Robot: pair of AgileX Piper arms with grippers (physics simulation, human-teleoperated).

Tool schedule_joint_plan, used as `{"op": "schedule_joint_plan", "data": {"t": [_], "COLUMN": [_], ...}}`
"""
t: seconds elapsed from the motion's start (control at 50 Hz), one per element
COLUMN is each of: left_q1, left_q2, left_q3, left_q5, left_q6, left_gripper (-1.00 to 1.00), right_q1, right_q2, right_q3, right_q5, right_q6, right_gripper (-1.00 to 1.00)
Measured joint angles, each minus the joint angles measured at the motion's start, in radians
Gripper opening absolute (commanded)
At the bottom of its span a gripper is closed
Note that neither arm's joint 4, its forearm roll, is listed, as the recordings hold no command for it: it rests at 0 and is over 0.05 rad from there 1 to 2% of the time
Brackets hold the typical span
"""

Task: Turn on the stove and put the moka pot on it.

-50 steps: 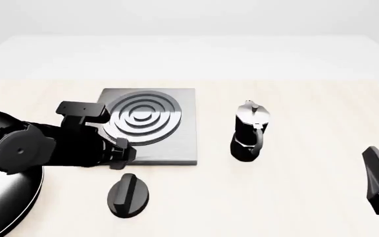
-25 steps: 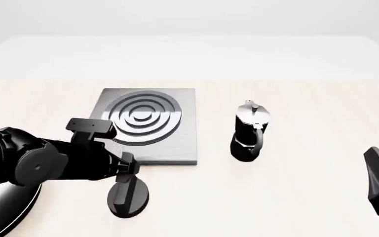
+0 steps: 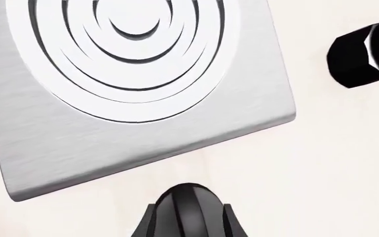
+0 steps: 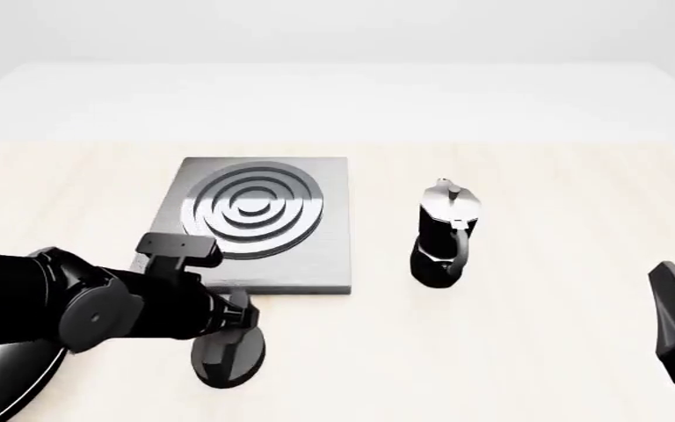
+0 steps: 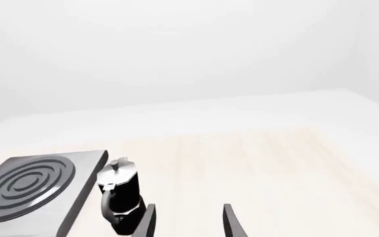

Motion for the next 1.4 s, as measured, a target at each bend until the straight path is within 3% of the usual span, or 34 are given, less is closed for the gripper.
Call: {"op": "schedule_joint_plan", "data": {"t": [0.32, 0.88, 1.4], "left_q1": [-0.011, 0.050, 0.056], "left_q2": [0.043, 0.050, 0.044], "left_q3": [0.022, 0.029, 0.056], "left_q5": [-0.052, -0.086, -0.110], "left_q6": [-0.012, 0.092, 0.105], "left_gripper": [1.00, 1.00, 1.00], "right_q1": [0.000, 0.002, 0.002], "right_q2": [-0.008, -0.001, 0.005], "right_q3": [0.000, 0.000, 0.000], "right_q5": [0.006, 0.002, -0.002], "right_q6": [0.006, 0.004, -0.005], "right_gripper": [1.00, 1.00, 1.00]}}
